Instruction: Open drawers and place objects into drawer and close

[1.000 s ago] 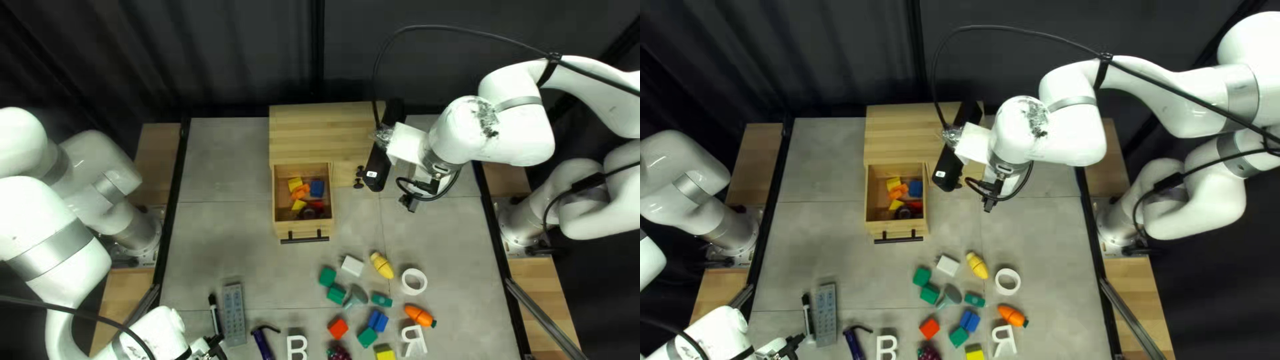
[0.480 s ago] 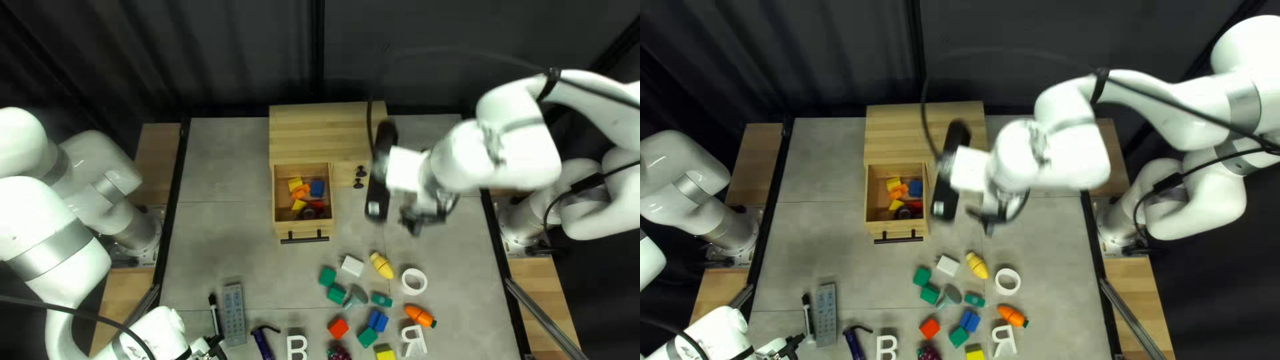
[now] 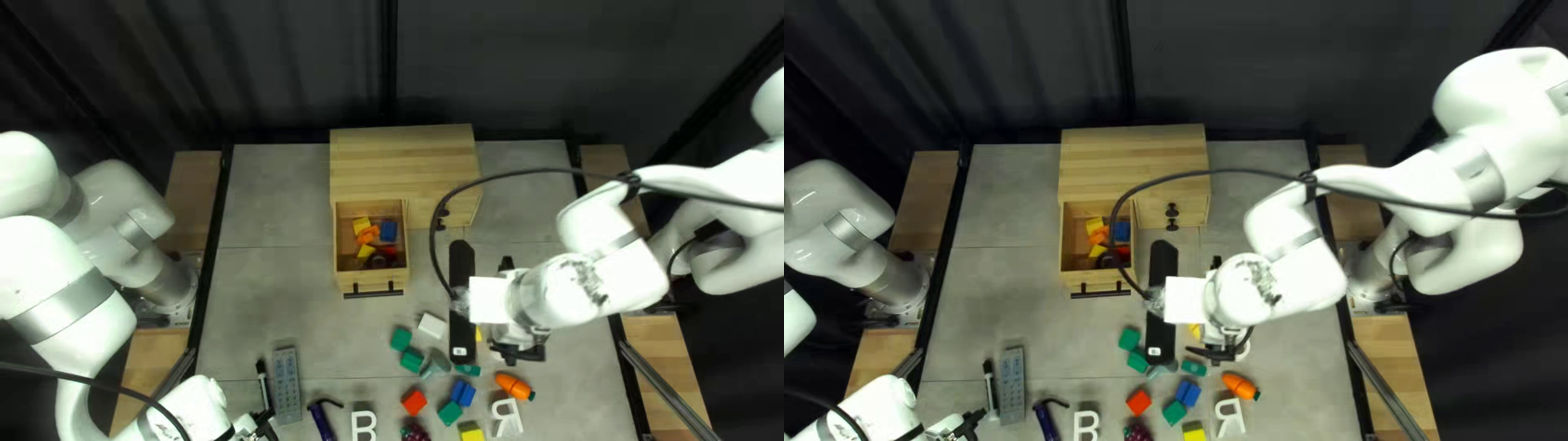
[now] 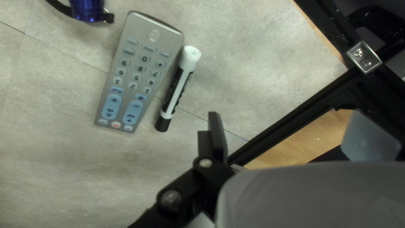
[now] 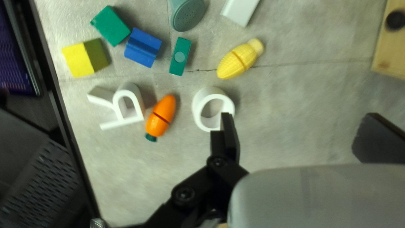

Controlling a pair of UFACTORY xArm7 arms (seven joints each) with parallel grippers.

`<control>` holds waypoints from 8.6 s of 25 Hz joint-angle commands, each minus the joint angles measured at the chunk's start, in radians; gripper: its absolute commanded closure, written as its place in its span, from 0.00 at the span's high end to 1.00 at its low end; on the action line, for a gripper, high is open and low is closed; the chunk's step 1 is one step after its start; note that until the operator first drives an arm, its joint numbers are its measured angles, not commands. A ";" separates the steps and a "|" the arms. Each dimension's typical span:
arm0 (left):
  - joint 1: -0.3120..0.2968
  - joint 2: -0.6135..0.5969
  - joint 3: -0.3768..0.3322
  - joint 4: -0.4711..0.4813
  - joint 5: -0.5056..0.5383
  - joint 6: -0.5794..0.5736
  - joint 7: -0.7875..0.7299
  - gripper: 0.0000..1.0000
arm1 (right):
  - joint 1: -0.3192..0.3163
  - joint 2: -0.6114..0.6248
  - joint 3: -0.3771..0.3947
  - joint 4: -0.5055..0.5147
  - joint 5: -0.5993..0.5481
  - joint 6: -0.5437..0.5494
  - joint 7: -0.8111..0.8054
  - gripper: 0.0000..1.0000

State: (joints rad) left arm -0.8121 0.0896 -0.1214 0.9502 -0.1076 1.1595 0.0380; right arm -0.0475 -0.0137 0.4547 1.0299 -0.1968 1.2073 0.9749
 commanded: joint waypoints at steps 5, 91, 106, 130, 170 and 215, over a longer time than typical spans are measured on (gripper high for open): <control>0.000 0.000 0.000 0.000 0.000 0.000 0.000 1.00 | 0.062 0.274 -0.033 0.072 -0.118 0.044 0.501 1.00; 0.000 0.000 0.000 0.000 0.000 0.000 0.000 1.00 | -0.159 0.165 -0.219 0.145 -0.376 -0.461 -0.095 1.00; 0.000 0.000 0.000 0.000 0.000 0.000 0.000 1.00 | -0.023 0.069 -0.076 0.088 -0.132 -0.121 -0.023 1.00; 0.000 0.000 0.000 0.000 0.000 0.000 0.000 1.00 | -0.057 0.245 -0.081 -0.084 -0.103 -0.536 -0.009 1.00; 0.000 0.000 0.000 0.000 0.000 0.000 0.000 1.00 | -0.031 0.347 -0.129 -0.101 -0.228 -0.658 -0.009 1.00; 0.000 0.000 0.000 0.000 0.000 0.000 0.000 1.00 | -0.068 0.100 -0.155 0.106 -0.216 -0.269 -0.246 0.08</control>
State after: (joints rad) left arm -0.8121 0.0896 -0.1215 0.9502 -0.1076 1.1595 0.0380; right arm -0.0939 0.1291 0.3179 1.0875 -0.3929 0.8905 0.7959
